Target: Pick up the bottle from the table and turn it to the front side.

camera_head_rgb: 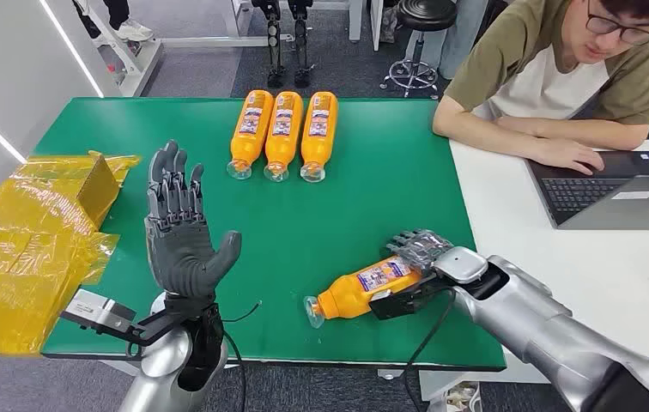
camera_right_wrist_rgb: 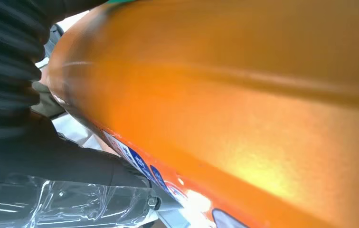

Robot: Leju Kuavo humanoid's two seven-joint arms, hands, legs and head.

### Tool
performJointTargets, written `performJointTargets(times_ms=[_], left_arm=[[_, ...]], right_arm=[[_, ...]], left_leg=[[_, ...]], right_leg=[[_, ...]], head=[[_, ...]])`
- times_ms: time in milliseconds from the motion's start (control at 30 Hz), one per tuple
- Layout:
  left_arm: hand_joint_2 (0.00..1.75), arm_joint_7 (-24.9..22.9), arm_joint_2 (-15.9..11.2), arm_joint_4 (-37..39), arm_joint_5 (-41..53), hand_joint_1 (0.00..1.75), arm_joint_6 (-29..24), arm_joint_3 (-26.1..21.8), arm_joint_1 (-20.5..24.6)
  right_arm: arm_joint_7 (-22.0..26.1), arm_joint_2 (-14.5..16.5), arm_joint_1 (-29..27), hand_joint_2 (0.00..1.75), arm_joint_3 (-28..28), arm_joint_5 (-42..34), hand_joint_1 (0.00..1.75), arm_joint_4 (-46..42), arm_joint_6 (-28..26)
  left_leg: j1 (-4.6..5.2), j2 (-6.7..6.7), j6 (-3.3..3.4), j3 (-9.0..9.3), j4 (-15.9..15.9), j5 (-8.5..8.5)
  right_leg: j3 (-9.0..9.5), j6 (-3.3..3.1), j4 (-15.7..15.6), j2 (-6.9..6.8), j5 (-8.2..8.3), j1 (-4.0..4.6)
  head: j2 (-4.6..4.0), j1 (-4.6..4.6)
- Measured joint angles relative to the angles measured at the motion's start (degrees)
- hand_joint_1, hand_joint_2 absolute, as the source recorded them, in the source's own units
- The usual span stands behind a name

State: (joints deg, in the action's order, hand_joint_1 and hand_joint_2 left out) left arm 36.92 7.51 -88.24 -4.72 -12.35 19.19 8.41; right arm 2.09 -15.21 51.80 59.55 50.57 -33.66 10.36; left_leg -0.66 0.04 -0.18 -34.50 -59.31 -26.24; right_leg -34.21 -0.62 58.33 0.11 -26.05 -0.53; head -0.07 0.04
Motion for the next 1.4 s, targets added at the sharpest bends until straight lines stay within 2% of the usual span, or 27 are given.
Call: performJointTargets(times_ms=[267, 567, 800, 1000, 1067, 1267, 1400], left_arm=[[1.75, 0.0, 0.0, 0.0, 0.0, 0.00, -0.3, 0.0, 0.0], [1.75, 0.1, 0.0, 0.0, 0.2, 0.00, -0.7, 0.0, -0.3], [1.75, 0.8, -0.2, -0.6, 0.6, 0.00, -2.2, 0.0, -1.5], [1.75, 1.2, -0.4, -1.3, 0.8, 0.00, -2.8, 0.0, -2.4], [1.75, 1.2, -0.4, -1.6, 0.8, 0.00, -3.1, 0.0, -2.6], [1.75, 0.2, -0.3, -1.8, 0.6, 0.00, -2.9, 0.0, -2.7], [1.75, -0.5, -0.3, -1.8, 0.4, 0.00, -2.6, 0.0, -2.5]], right_arm=[[3.4, -0.3, -0.9, 1.75, -1.8, -0.4, 1.75, -0.1, -2.0], [4.4, 0.2, -2.4, 1.75, -4.2, -1.0, 1.75, -0.7, -6.7], [3.9, 3.7, -7.2, 1.75, -11.0, -5.9, 1.75, -2.8, -18.4], [2.3, 6.1, -9.6, 1.75, -16.2, -6.3, 1.75, -5.5, -24.3], [2.1, 6.7, -11.0, 1.75, -18.4, -7.6, 1.75, -6.9, -28.5], [6.3, 9.2, -18.3, 1.75, -27.2, -12.8, 1.75, -14.6, -43.0], [8.1, 10.8, -22.7, 1.75, -30.9, -14.2, 1.75, -19.3, -46.5]], left_leg=[[0.00, 0.08, 0.00, 0.04, 0.0, -0.01], [-0.02, 0.05, -0.01, 0.02, 0.0, 0.00], [-0.02, 0.02, -0.01, -0.14, 0.0, 0.00], [-0.02, -0.07, -0.01, -0.23, 0.0, 0.00], [-0.01, -0.11, -0.01, -0.27, 0.0, -0.01], [-0.01, -0.23, 0.00, -0.31, 0.0, -0.02], [-0.01, -0.22, -0.04, -0.31, 0.0, -0.06]], right_leg=[[0.04, 0.00, 0.0, 0.08, 0.01, 0.00], [0.04, -0.03, 0.0, 0.06, 0.03, 0.01], [-0.13, -0.04, 0.1, 0.03, 0.00, 0.01], [-0.15, -0.03, 0.1, -0.08, -0.05, 0.02], [-0.16, -0.03, 0.0, -0.11, -0.05, 0.01], [-0.19, 0.01, 0.0, -0.20, -0.09, 0.01], [-0.22, 0.03, 0.0, -0.18, -0.11, 0.01]], head=[[0.00, 0.00], [0.00, -0.01], [0.00, -0.01], [0.00, -0.01], [0.00, 0.00], [0.00, -0.01], [0.00, -0.01]])
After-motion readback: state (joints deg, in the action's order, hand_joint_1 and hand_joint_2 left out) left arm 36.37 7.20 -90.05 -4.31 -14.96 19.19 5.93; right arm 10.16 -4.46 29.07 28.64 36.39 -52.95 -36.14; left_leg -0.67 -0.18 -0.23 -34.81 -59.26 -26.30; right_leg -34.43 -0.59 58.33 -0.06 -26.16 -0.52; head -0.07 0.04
